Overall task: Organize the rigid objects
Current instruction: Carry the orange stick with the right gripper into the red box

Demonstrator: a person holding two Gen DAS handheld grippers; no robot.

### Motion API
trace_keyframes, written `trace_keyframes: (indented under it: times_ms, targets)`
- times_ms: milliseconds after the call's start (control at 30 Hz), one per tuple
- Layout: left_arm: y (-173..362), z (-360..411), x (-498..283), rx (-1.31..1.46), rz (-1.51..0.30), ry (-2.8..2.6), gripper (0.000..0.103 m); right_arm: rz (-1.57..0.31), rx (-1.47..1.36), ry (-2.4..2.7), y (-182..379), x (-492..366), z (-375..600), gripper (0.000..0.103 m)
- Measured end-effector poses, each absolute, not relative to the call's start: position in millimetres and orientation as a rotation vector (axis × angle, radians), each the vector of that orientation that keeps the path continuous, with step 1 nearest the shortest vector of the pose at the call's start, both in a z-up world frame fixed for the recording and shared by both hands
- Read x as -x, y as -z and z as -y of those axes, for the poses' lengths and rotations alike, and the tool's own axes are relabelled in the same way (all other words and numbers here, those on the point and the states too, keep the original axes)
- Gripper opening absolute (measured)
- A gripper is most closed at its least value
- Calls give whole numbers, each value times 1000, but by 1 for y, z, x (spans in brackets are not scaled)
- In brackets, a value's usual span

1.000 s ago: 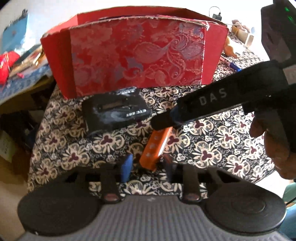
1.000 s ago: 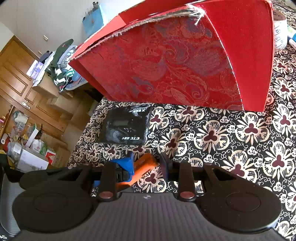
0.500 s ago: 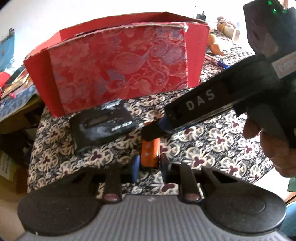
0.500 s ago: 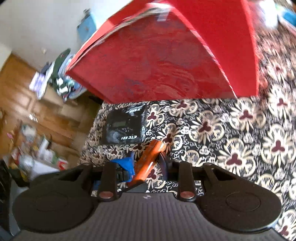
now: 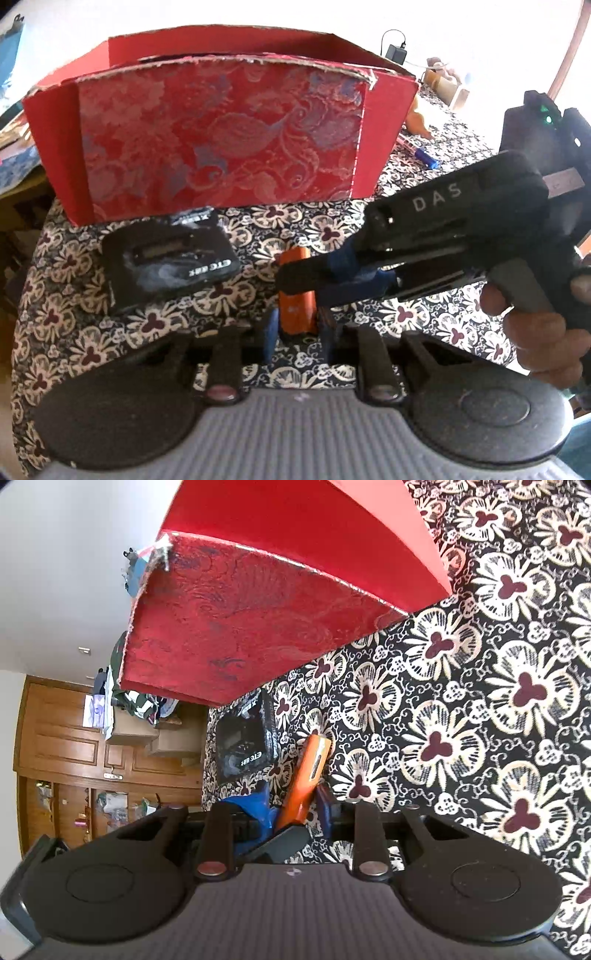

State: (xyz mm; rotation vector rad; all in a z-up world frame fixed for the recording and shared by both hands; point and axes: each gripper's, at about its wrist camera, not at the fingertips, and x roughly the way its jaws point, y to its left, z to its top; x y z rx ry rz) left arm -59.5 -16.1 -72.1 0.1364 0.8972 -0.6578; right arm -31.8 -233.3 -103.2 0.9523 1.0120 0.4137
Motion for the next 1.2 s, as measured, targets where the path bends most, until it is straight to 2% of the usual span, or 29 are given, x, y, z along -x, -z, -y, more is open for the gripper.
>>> trace_keyframes:
  times_ms: [400,600,767,1000,1200]
  targets:
    - [24,41,66,-188,-788,815,19,-849,-981,-375,52,66,281,2]
    - [-16,65,68,-214,-652,946,19,-678,-966,-325,7,84,307,1]
    - [-48,74,53,-217,-533,996,19,-580,-895,-326,-29,60,311,1]
    - [-74,72,6,-282,-439,931,19,-581,-771,-363,-52,-15,298,0]
    - [-57,65,-49,-312,-525,848,19,-711,-694,-381,-36,-78,275,0]
